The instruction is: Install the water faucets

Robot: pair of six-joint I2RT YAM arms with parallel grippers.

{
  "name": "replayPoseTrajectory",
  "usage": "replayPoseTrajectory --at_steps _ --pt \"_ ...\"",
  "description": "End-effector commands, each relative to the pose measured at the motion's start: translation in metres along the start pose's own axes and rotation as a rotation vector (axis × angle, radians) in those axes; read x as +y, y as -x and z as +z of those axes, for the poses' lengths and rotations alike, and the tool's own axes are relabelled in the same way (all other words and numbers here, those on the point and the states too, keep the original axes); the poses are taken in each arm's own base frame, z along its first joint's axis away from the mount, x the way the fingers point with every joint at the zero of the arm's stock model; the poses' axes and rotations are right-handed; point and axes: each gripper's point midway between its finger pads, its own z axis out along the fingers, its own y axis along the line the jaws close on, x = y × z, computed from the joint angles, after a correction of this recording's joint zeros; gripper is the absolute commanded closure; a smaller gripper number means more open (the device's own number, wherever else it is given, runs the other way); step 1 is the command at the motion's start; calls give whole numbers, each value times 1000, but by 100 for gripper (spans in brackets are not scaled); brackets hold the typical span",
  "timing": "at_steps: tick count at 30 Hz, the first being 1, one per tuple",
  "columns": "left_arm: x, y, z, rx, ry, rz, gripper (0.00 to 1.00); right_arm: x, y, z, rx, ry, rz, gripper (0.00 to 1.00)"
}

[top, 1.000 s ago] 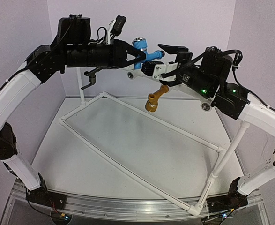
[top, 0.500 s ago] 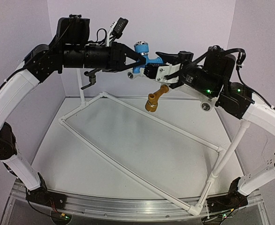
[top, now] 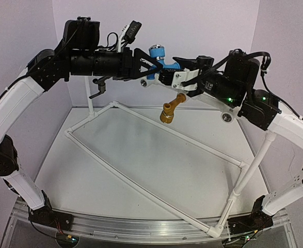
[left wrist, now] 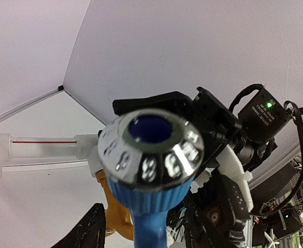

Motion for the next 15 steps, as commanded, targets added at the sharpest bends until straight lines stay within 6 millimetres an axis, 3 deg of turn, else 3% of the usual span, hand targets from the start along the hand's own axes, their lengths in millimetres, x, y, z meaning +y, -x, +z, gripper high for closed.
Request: replayPoseTrajectory --at_steps 1,15 --pt "0 7 -5 -46 2 8 48 -43 -3 -4 29 -121 83 100" --pt "0 34 5 -192 -21 3 62 -40 6 -2 -15 -113 87 100"
